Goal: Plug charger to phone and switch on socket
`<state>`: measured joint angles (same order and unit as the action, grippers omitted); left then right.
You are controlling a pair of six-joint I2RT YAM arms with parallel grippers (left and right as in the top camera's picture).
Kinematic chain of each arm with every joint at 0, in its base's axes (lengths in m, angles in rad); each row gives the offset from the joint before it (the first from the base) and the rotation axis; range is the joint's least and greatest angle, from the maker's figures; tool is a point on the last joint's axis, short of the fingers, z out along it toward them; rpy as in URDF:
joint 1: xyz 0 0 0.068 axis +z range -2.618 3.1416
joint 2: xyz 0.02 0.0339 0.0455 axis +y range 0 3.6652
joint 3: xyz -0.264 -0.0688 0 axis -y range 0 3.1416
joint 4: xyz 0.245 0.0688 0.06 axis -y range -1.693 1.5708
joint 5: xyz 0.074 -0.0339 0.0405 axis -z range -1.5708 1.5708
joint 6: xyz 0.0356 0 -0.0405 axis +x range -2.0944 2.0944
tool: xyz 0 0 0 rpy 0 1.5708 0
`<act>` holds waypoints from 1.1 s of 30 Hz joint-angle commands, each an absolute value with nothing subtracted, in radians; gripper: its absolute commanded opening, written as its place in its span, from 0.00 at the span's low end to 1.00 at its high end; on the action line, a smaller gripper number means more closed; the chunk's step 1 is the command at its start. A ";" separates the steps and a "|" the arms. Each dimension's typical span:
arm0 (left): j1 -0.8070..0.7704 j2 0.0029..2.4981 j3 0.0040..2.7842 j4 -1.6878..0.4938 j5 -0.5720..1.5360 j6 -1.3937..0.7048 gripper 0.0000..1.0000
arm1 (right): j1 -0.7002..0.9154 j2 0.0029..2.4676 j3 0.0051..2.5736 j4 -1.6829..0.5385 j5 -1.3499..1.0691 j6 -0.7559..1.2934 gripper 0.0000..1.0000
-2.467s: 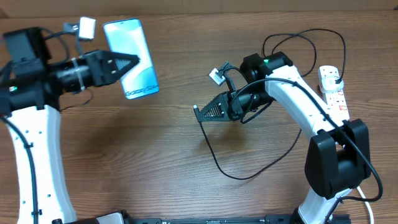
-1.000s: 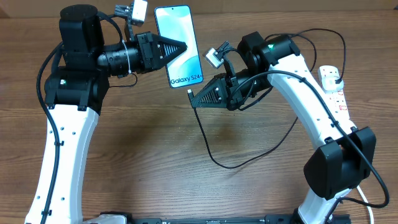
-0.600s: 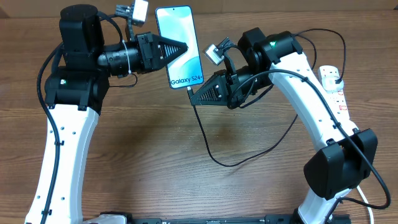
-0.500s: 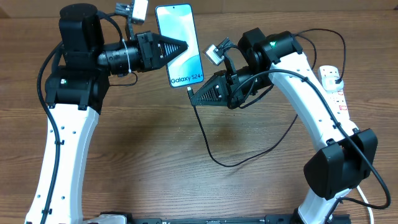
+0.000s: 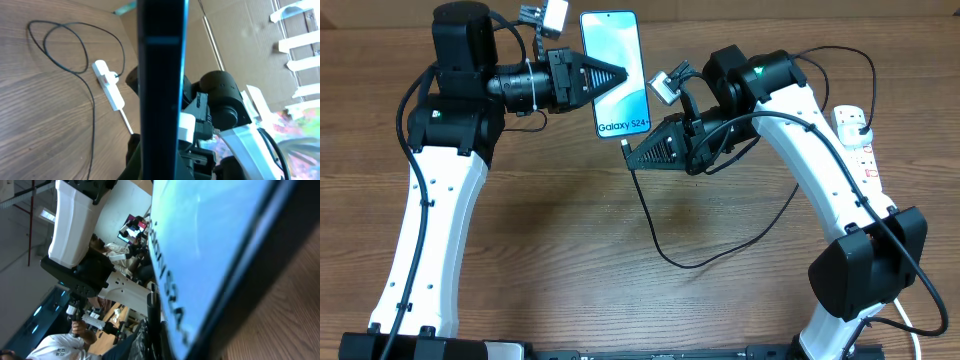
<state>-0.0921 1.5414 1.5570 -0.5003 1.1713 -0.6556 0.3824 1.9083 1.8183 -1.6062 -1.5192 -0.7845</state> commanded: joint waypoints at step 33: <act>-0.099 1.530 1.571 -0.459 1.159 -0.756 0.04 | 0.358 1.883 1.847 -1.606 -1.570 -0.786 0.04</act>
